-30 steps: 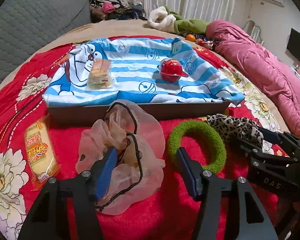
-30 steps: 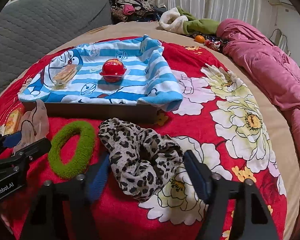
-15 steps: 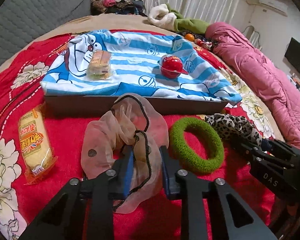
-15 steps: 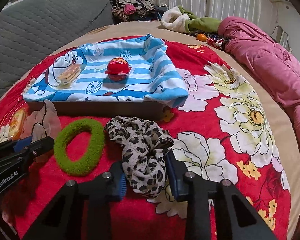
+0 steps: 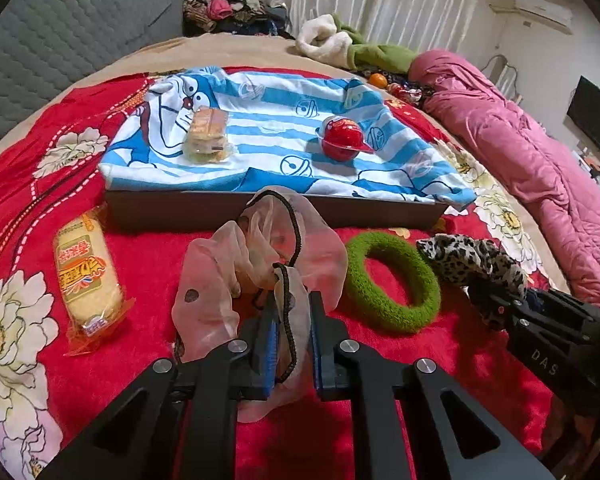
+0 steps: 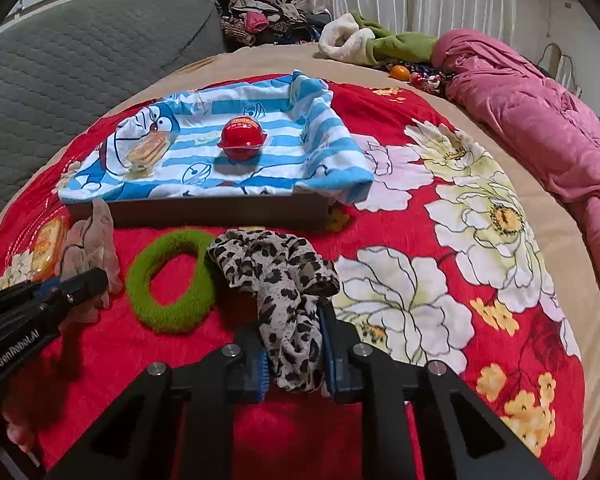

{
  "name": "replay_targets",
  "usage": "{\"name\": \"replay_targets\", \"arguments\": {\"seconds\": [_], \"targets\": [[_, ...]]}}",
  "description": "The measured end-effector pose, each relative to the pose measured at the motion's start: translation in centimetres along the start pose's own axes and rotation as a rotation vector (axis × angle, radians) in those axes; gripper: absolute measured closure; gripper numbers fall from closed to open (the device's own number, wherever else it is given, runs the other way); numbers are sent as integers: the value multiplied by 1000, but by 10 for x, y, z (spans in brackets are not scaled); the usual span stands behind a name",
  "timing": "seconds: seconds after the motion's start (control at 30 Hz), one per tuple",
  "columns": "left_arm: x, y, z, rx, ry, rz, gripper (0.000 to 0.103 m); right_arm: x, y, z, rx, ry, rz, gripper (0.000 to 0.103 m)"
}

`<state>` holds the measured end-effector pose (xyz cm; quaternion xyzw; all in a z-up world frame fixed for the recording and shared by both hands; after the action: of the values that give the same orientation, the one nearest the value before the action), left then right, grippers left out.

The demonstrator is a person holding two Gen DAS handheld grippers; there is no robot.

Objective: Organize objects
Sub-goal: 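Lift both scrunchies and carry them toward the striped tray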

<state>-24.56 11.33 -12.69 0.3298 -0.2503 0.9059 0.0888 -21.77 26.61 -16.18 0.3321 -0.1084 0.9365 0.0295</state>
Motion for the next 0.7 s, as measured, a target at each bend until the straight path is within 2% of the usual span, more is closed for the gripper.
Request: {"name": "replay_targets", "arguments": {"seconds": [0.27, 0.7], "targets": [[2, -3, 21, 15, -34, -12, 90, -6, 1, 18, 18, -12, -30, 89], [-1, -5, 64, 31, -92, -12, 90, -2, 20, 72, 49, -77, -29, 89]]}}
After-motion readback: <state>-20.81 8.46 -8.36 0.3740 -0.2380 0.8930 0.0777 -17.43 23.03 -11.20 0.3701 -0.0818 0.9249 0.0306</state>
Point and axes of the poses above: each gripper's, at about its wrist camera, not at the fingertips, and z roughly against the way its jaws point, y to its left, x to its top, the point moved 10 cm from there along -z, roughly the way its jaws point, and after that the axes turned 15 degrees about -x, right-handed, at the moved point
